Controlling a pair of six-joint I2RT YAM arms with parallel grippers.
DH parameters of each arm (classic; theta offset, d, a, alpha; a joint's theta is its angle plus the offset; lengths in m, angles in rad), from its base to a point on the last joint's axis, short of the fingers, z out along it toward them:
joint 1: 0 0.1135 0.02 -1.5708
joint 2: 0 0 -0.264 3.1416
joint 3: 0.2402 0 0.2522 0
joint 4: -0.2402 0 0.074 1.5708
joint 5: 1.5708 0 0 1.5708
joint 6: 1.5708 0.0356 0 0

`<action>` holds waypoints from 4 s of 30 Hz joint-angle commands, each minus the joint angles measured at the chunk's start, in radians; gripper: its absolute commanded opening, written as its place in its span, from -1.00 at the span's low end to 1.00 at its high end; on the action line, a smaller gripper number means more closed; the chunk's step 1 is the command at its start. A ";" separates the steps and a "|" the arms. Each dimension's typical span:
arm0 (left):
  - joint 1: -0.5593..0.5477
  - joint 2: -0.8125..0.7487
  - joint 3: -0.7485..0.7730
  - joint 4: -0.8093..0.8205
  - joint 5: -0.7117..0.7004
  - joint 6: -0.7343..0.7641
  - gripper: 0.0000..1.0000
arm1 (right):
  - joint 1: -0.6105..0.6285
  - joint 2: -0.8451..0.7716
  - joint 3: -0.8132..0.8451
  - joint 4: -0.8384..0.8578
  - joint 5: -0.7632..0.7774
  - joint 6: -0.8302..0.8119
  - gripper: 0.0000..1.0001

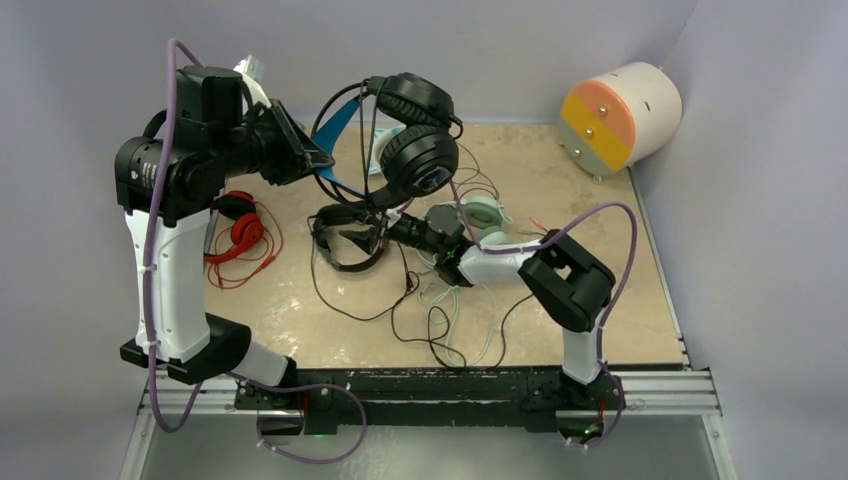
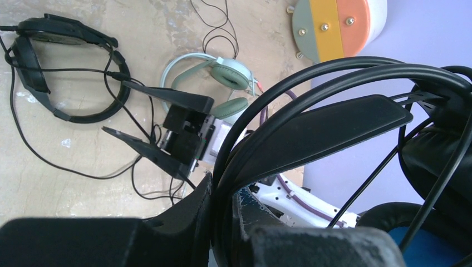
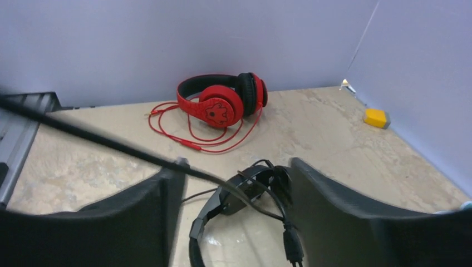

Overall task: Wrap the headphones
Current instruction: Wrap the headphones cable around the headphones.

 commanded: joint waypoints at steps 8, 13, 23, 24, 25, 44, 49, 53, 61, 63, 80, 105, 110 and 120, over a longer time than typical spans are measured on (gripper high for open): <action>0.008 -0.011 0.071 0.048 0.013 -0.057 -1.00 | -0.005 -0.043 0.006 0.025 0.281 -0.072 -1.00; 0.009 -0.002 0.083 0.048 -0.015 -0.056 -1.00 | -0.076 -0.185 -0.034 -0.112 0.369 -0.042 -1.00; 0.010 -0.003 0.080 0.065 -0.017 -0.058 -1.00 | -0.243 -0.409 0.029 -0.432 0.329 0.055 -1.00; 0.010 -0.003 0.080 0.068 -0.017 -0.058 -1.00 | -0.244 -0.425 0.056 -0.468 0.329 0.048 -1.00; 0.010 -0.003 0.080 0.069 -0.017 -0.059 -1.00 | -0.246 -0.439 0.079 -0.501 0.329 0.042 -1.00; 0.012 -0.070 -0.095 0.200 0.118 0.004 -1.00 | -0.329 -0.621 0.043 -0.943 0.328 0.140 -1.00; 0.012 -0.093 -0.169 0.168 0.044 0.076 -1.00 | -0.363 -0.642 0.126 -1.142 0.168 0.146 -1.00; 0.012 -0.124 -0.234 0.198 0.056 0.166 -1.00 | -0.382 -0.637 0.194 -1.275 0.072 0.136 -1.00; 0.010 -0.436 -0.709 0.586 0.038 0.317 -1.00 | -0.415 -0.515 0.429 -1.489 -0.127 0.157 -1.00; 0.010 -0.447 -0.761 0.594 0.045 0.363 -1.00 | -0.419 -0.492 0.481 -1.526 -0.177 0.154 -1.00; -0.210 -0.554 -1.224 0.830 -0.412 0.765 -1.00 | -0.425 -0.436 0.545 -1.736 -0.367 0.233 -1.00; -0.353 -0.428 -1.237 0.871 -0.500 1.197 -1.00 | -0.423 -0.400 0.440 -1.725 -0.499 0.317 -1.00; -0.353 -0.404 -1.232 0.928 -0.621 1.191 -1.00 | -0.418 -0.454 0.341 -1.617 -0.672 0.387 -0.85; -0.353 -0.416 -1.214 1.017 -0.656 1.116 -1.00 | -0.291 -0.534 0.209 -1.354 -0.674 0.613 -0.30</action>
